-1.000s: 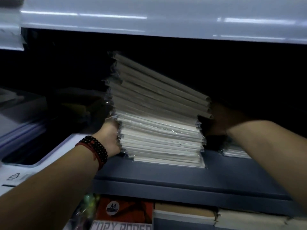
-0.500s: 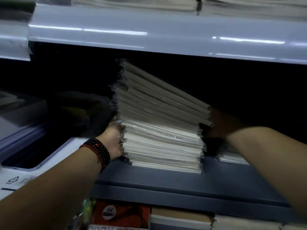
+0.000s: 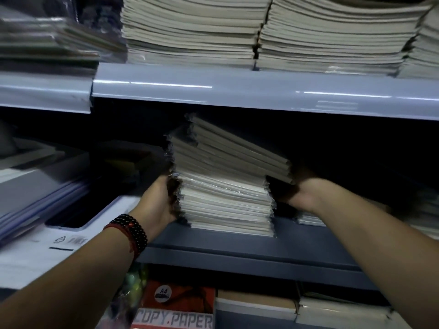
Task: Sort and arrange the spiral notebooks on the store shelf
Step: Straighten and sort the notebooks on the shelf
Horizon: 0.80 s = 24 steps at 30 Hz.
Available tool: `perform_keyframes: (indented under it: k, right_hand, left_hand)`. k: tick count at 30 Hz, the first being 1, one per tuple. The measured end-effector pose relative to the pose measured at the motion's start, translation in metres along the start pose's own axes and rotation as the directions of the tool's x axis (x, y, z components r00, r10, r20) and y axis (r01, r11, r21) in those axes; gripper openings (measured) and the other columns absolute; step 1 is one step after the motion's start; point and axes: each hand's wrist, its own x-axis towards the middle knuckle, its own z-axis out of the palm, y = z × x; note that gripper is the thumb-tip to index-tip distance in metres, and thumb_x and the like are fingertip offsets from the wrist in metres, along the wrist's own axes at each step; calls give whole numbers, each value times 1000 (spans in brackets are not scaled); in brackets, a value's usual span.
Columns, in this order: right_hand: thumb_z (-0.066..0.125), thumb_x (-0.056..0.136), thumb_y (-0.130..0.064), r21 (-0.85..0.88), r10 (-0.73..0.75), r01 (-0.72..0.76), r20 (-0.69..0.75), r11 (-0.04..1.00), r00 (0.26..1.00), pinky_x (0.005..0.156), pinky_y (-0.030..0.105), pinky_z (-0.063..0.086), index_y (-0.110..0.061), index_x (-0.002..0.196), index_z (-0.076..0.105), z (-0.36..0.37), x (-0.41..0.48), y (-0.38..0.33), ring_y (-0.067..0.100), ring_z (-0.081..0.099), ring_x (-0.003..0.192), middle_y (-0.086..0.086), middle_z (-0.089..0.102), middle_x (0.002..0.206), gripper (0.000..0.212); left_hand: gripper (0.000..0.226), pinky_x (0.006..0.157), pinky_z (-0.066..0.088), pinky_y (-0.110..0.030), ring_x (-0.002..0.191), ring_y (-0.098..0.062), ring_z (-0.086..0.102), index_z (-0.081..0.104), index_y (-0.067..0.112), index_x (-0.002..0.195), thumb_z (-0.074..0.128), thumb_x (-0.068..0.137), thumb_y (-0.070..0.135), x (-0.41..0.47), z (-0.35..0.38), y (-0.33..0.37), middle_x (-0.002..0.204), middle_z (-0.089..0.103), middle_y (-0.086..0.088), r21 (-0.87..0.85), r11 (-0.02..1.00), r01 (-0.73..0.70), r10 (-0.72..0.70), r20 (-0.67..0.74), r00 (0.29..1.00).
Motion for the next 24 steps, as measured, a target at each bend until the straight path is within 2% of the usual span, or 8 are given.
perform_keyframes:
  k: [3,7,10,12,18,20,22,24]
  right_hand:
    - [61,95,-42,21,19,-18,-45,1000,999,52,35,52,-14,81,51,-1,-4,1,27,60,67,14,59,89,33]
    - [56,98,-33,-2,-21,20,-34,1000,999,41,32,54,-11,73,60,0,-3,-13,23,62,53,9,64,59,33]
    - [53,100,-26,0,-32,32,-11,999,999,34,28,49,-10,68,56,3,-3,-16,17,57,33,6,58,42,37]
    - [51,101,-24,2,-42,43,-15,999,999,32,24,47,-10,65,54,7,-2,-17,16,54,29,5,54,38,39]
    - [48,103,-18,-271,-160,148,-22,951,987,51,25,44,-19,73,51,26,12,-16,15,49,60,3,48,71,30]
    - [41,105,-13,-354,-223,210,4,911,975,57,29,36,-21,77,45,41,14,-17,12,43,68,-2,40,75,30]
    - [40,105,-14,-459,-268,242,8,855,963,55,29,28,-16,73,45,54,14,-13,16,40,66,3,39,72,32]
    - [39,105,-22,-467,-258,228,-1,854,966,51,28,25,-16,68,44,60,15,-8,16,36,59,4,41,68,38]
  left_hand:
    - [40,84,55,-42,94,-28,67,66,15,117,45,102,45,-18,-3,-4,107,72,-9,27,999,-33,35,-74,997]
    - [31,74,53,-35,91,-27,68,68,16,107,49,99,40,-27,2,23,96,73,-3,62,959,-275,281,-168,945]
    - [23,54,45,-22,52,-11,58,65,16,86,54,98,32,-32,21,60,58,62,8,30,932,-361,361,-142,922]
    - [21,52,41,-24,48,-5,48,58,17,85,47,103,21,-33,33,75,56,52,10,46,928,-371,373,-158,914]
    - [20,69,46,-25,42,-11,46,63,16,97,50,104,31,-25,36,75,49,47,10,16,927,-376,368,-250,896]
    - [46,99,51,-39,71,-23,68,62,5,127,48,104,42,-25,38,75,83,73,-5,-40,914,-403,386,-219,896]
    - [66,112,34,-52,121,-43,53,43,7,150,45,102,53,-25,39,75,139,53,-23,-93,918,-385,361,-207,909]
    - [69,108,38,-52,125,-42,47,37,10,153,42,102,56,-29,42,76,144,40,-19,-107,915,-388,368,-169,914]
